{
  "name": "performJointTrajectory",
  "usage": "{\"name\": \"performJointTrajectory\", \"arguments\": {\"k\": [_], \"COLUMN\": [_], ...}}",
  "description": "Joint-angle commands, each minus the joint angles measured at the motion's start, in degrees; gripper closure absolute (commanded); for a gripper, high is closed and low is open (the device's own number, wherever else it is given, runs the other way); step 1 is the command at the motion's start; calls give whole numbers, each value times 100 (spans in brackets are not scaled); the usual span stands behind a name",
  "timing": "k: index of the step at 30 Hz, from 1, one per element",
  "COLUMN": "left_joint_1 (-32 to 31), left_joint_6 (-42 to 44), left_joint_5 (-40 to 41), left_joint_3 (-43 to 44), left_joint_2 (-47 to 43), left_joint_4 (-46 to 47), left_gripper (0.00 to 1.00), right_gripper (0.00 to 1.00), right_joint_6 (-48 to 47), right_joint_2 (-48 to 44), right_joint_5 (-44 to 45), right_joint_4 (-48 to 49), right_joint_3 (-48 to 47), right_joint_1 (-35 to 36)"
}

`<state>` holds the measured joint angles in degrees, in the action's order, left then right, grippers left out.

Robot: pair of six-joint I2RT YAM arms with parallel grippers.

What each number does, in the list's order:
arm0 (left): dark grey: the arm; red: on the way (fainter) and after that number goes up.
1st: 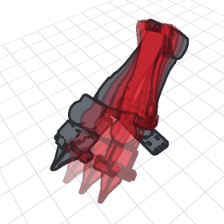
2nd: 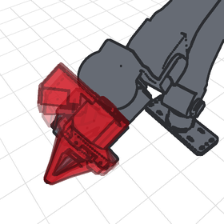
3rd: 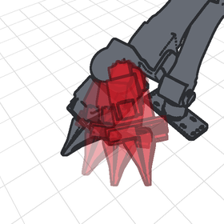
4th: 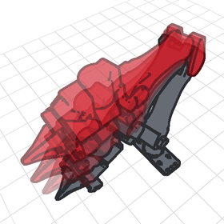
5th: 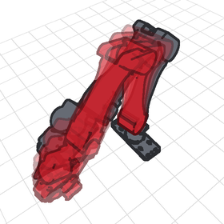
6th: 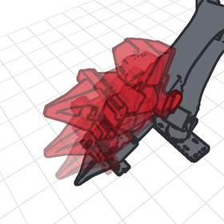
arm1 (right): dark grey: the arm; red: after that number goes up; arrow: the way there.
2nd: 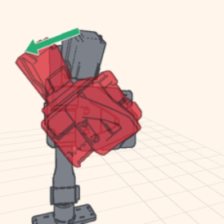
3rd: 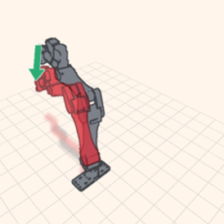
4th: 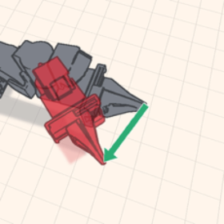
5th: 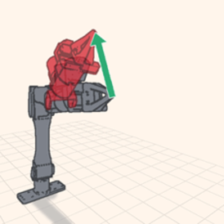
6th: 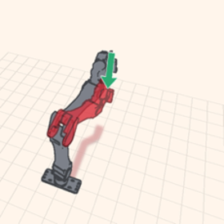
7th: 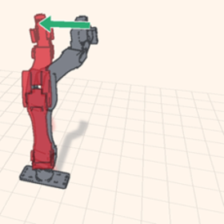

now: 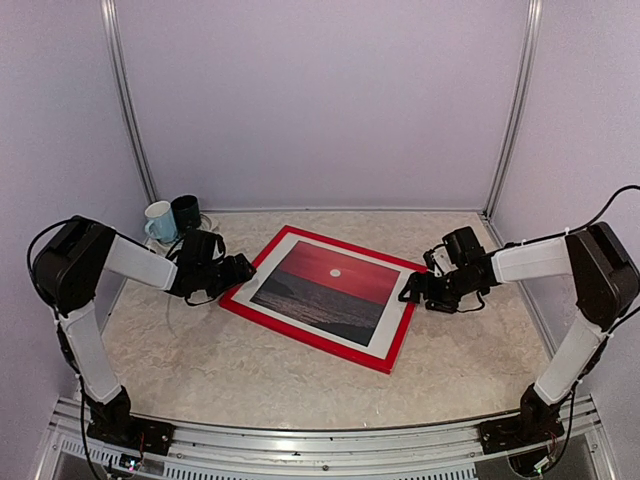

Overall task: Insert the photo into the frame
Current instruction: Place the photo frame at the center of the board.

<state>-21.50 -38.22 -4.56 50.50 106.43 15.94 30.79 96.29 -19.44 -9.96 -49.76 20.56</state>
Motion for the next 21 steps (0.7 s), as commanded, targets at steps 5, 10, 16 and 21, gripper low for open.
{"name": "performJointTrajectory", "arguments": {"k": [5, 10, 16, 21], "left_joint_1": [-247, -470, -791, -1085], "left_joint_6": [-202, -436, -687, -867], "left_joint_5": [-383, -519, -552, -536], "left_joint_3": [-617, -1049, -1568, -2002], "left_joint_2": [-241, -473, -744, -925], "left_joint_4": [299, 570, 786, 1030], "left_gripper": [14, 14, 14, 14], "right_gripper": [8, 8, 8, 8], "right_joint_6": [125, 41, -117, -182], "right_joint_2": [503, 654, 900, 974], "right_joint_5": [-440, -322, -160, -16], "right_joint_4": [438, 230, -110, -221], "right_joint_3": [-249, -567, -984, -1060], "right_joint_1": [-85, -120, -217, -261]}}
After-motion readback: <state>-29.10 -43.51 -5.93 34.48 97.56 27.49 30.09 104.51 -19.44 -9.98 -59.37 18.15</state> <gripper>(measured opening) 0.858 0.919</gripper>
